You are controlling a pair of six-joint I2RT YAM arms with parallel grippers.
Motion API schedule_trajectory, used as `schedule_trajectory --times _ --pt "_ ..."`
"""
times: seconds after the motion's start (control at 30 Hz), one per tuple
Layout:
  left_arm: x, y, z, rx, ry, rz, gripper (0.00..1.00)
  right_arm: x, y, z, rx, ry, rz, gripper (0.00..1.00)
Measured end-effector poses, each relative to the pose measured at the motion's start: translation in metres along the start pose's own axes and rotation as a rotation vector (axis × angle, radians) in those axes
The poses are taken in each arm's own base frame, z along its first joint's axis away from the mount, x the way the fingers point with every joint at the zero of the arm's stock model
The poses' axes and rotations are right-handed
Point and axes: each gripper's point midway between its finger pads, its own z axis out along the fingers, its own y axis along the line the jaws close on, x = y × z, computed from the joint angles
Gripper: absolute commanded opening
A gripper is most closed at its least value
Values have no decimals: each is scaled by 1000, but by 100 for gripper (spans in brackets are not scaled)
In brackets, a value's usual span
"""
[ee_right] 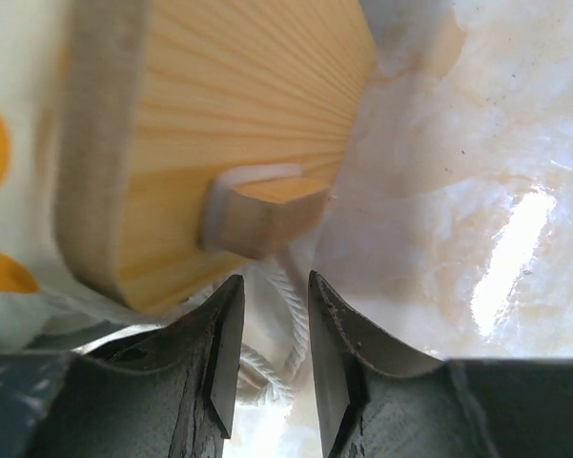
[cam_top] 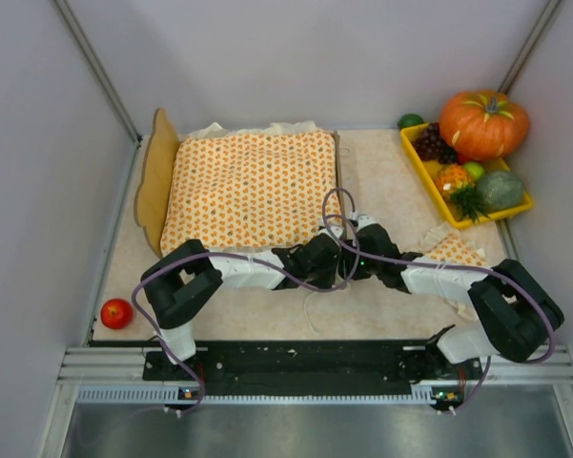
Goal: Set up the pet bed
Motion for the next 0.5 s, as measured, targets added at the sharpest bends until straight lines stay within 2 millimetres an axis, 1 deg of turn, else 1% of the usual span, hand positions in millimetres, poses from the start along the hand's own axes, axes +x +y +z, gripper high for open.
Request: schedule_trajectory --times 0.2,0.27,0.4,0.5 --pt "-1 0 0 5 2 -18 28 0 4 4 93 -21 -55 32" --pt "-1 2 0 1 4 -26 28 -1 3 5 135 -29 -56 27" --pt "-2 3 0 1 4 -35 28 -3 -1 8 222 -43 -58 24" --pt "-1 4 0 9 8 -44 29 -7 -2 11 261 -54 -38 20"
